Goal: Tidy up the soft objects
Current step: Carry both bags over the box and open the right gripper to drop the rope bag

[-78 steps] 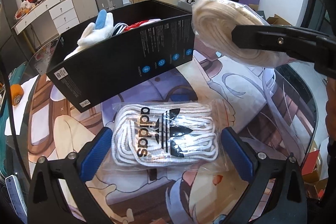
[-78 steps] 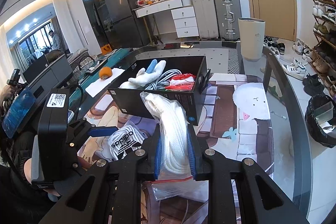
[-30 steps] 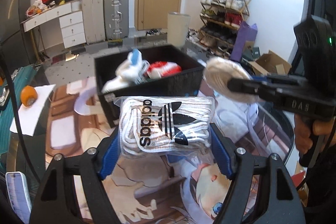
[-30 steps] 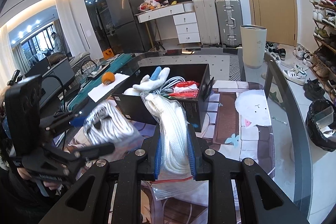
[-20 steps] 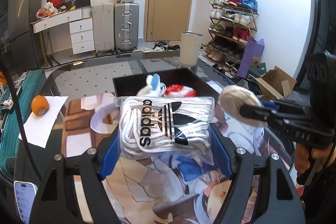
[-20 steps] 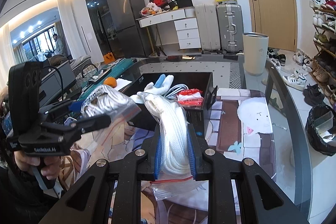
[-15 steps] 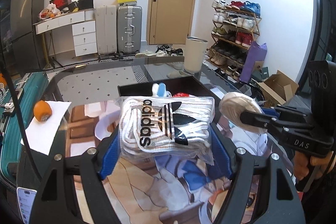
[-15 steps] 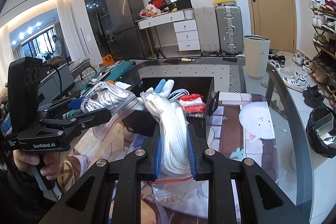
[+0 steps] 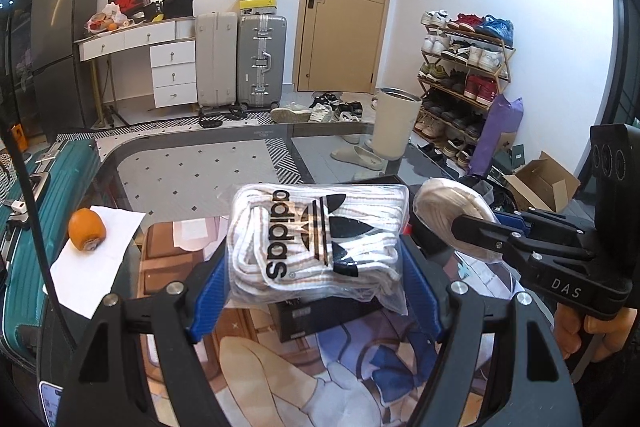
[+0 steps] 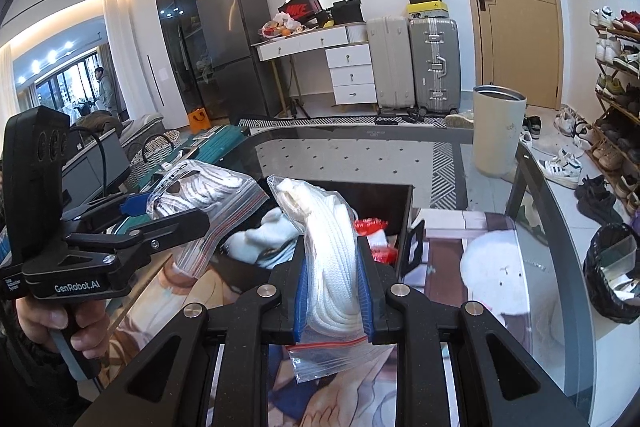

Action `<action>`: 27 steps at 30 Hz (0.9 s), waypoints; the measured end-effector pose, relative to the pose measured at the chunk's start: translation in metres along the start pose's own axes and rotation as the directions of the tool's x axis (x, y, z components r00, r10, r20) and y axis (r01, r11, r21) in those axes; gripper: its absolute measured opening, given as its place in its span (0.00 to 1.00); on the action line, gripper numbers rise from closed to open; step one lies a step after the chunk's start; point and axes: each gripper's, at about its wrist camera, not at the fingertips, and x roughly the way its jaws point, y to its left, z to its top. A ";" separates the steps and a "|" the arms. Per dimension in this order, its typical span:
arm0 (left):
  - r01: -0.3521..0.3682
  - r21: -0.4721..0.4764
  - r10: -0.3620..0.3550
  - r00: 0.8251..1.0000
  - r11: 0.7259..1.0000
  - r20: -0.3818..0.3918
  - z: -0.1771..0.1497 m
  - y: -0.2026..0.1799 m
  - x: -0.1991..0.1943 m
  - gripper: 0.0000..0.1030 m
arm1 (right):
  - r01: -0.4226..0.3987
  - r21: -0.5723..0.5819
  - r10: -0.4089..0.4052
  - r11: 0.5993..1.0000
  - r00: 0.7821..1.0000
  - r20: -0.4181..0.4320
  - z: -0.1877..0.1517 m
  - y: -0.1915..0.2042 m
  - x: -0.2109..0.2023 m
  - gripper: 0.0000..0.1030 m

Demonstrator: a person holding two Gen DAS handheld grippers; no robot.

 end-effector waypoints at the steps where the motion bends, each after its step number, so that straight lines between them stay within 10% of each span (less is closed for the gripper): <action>1: -0.002 -0.002 0.002 1.000 1.000 0.000 0.001 0.002 0.001 0.74 | 0.003 0.000 -0.003 1.000 1.000 -0.001 0.002 0.000 0.003 0.20; 27: -0.024 -0.036 0.023 0.999 0.999 -0.044 0.010 0.025 0.033 0.74 | 0.103 -0.063 -0.108 0.993 0.991 -0.085 0.022 -0.003 0.089 0.20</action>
